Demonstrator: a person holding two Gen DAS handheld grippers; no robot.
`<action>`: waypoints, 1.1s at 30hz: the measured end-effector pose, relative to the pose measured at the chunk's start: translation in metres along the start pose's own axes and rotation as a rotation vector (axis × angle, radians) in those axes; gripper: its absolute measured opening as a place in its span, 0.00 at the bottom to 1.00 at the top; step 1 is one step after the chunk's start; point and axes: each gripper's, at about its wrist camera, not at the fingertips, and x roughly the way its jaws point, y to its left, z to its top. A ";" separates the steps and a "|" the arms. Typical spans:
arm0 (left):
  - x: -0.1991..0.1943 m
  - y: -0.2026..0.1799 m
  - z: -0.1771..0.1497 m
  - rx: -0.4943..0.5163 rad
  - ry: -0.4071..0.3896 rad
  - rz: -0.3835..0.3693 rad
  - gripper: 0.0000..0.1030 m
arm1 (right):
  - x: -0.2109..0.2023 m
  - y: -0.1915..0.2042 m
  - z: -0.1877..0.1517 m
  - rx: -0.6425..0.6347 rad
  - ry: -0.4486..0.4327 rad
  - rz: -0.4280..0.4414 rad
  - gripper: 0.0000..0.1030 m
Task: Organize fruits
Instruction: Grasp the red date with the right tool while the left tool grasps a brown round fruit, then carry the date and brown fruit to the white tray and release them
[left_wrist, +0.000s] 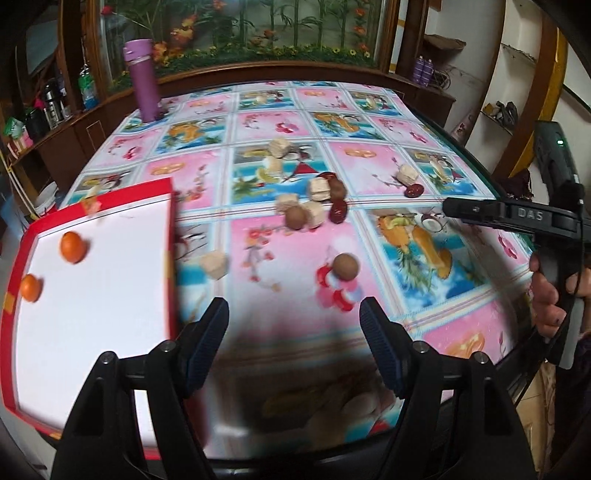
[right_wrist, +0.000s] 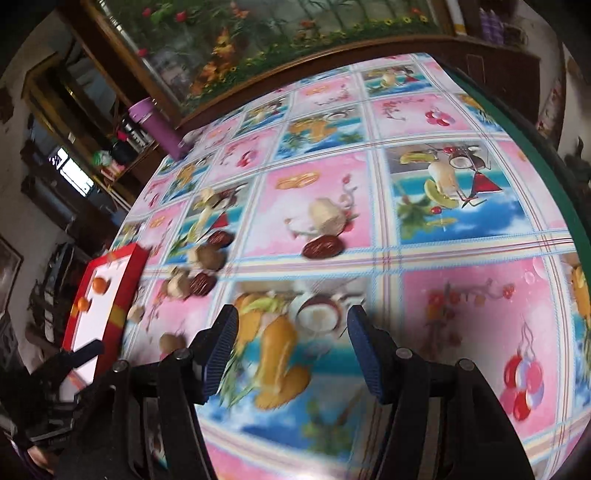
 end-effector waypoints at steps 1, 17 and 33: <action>0.003 -0.003 0.001 0.000 -0.003 -0.007 0.72 | 0.003 -0.001 0.003 -0.005 -0.003 -0.008 0.56; 0.048 -0.020 0.014 -0.043 0.056 -0.027 0.62 | 0.041 -0.004 0.033 -0.059 0.027 -0.158 0.26; 0.061 -0.014 0.016 -0.078 0.057 -0.084 0.24 | 0.039 0.012 0.021 -0.093 0.035 -0.134 0.15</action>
